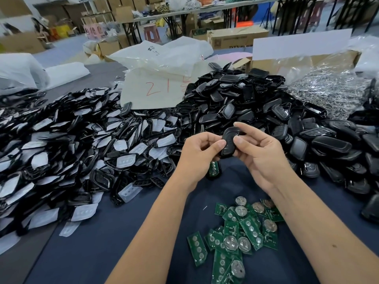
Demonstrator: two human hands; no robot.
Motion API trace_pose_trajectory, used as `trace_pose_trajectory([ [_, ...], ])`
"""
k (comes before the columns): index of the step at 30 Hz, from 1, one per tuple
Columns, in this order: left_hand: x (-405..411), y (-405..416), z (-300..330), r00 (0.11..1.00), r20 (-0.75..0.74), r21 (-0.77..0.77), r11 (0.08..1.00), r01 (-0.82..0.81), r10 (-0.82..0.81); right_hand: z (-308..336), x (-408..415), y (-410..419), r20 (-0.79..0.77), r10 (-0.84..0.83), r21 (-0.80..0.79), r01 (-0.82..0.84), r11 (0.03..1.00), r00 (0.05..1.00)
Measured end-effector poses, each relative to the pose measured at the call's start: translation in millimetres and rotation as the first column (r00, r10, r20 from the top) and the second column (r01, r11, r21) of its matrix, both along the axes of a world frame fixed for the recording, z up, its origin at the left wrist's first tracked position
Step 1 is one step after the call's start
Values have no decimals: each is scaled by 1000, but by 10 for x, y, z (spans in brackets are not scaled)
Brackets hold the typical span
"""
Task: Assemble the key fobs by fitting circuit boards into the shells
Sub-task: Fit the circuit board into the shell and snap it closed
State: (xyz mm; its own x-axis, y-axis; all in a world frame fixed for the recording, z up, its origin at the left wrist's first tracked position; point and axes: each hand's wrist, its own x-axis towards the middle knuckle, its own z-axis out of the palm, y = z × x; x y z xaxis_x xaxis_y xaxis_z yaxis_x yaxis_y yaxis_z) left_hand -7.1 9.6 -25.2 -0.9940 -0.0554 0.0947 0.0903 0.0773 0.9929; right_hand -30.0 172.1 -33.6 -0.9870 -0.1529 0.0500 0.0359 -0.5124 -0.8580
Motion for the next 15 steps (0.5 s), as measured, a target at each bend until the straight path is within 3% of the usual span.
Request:
trace_pose_trajectory([
  [4, 32, 34, 59, 997, 26, 106, 992, 67, -70, 22, -5, 21, -52, 48, -91, -53, 994, 997],
  [9, 53, 49, 104, 990, 29, 84, 988, 133, -135, 50, 0, 71, -93, 69, -76, -77, 994, 993],
  [13, 21, 42, 101, 998, 22, 77, 995, 56, -58, 31, 2, -10, -46, -7, -53, 4, 999, 999],
  [15, 6, 33, 81, 998, -51, -1, 1000, -28, 28, 16, 24, -92, -17, -50, -18, 50, 999, 999],
])
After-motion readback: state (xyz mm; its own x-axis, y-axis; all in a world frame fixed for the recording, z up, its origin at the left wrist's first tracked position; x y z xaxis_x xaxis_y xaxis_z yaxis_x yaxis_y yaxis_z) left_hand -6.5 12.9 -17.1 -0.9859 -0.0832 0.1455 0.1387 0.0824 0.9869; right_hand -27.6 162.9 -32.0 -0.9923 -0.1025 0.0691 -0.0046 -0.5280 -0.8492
